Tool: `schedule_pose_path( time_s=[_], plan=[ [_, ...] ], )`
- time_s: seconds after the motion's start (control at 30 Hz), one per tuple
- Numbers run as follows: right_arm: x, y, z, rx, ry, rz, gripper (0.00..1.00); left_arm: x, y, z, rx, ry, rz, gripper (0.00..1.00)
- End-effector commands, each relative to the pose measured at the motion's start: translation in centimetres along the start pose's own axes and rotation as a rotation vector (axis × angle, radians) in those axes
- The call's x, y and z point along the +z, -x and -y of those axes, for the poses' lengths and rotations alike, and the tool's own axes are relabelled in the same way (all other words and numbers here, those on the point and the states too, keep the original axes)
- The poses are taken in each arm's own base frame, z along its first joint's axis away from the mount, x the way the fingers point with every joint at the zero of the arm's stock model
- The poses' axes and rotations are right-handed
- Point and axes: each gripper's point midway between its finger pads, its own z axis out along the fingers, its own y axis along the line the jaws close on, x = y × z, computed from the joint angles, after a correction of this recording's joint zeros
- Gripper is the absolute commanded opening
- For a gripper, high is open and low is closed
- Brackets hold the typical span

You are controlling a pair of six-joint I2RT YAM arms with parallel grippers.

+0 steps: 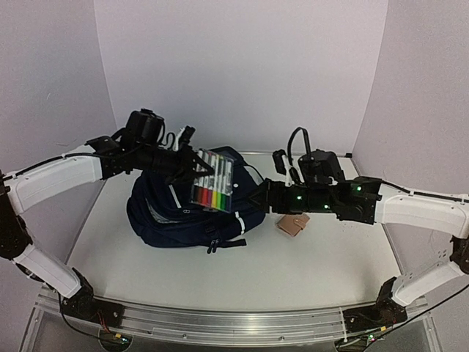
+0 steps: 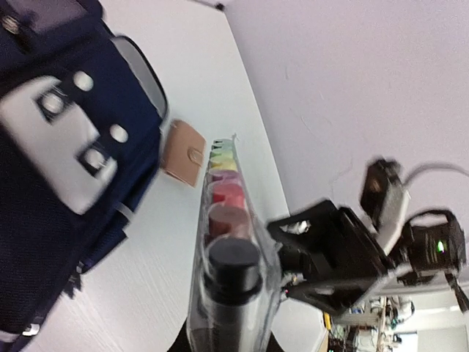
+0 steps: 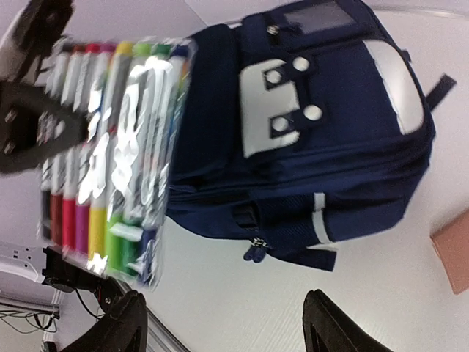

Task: Pack the student bag
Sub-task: Pick up the stationery from the center of the board.

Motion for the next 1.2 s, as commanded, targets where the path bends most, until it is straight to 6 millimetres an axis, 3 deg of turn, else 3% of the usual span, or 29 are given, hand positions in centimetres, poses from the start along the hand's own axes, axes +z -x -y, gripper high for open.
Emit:
schedule_pose_path(
  time_s=[0.0,0.17,0.37,0.5,0.7,0.93,1.03,1.17],
  plan=[
    [1.7,2.5,-3.5,-0.234,-0.142,0.107,0.71,-6.0,4.1,-3.1,-0.007,0.090,0.108,0.00],
    [5.9,2.6,-8.2,-0.383,-0.185,0.138,0.77,-12.8,8.0,-7.3,-0.078,0.143,0.311,0.00],
    [11.9,0.5,-12.2,-0.530,-0.167,0.111,0.94,-19.9,9.5,-11.2,-0.152,0.188,0.502,0.00],
    [15.5,-0.2,-12.8,-0.650,-0.250,0.141,0.98,-22.0,9.1,-14.1,-0.214,0.249,0.573,0.00],
    [19.9,-1.0,-11.0,-0.844,-0.460,0.176,0.98,-23.0,7.8,-14.5,-0.216,0.305,0.598,0.00],
    [22.5,-0.5,-9.2,-0.956,-0.660,0.228,0.98,-24.1,6.0,-14.2,-0.204,0.380,0.592,0.00],
    [21.6,1.2,-9.5,-0.904,-0.715,0.291,0.84,-24.4,4.9,-13.9,-0.210,0.393,0.593,0.00],
    [18.4,5.5,-11.0,-0.709,-0.645,0.389,0.37,-24.5,2.9,-13.7,-0.240,0.394,0.588,0.00]
  ],
)
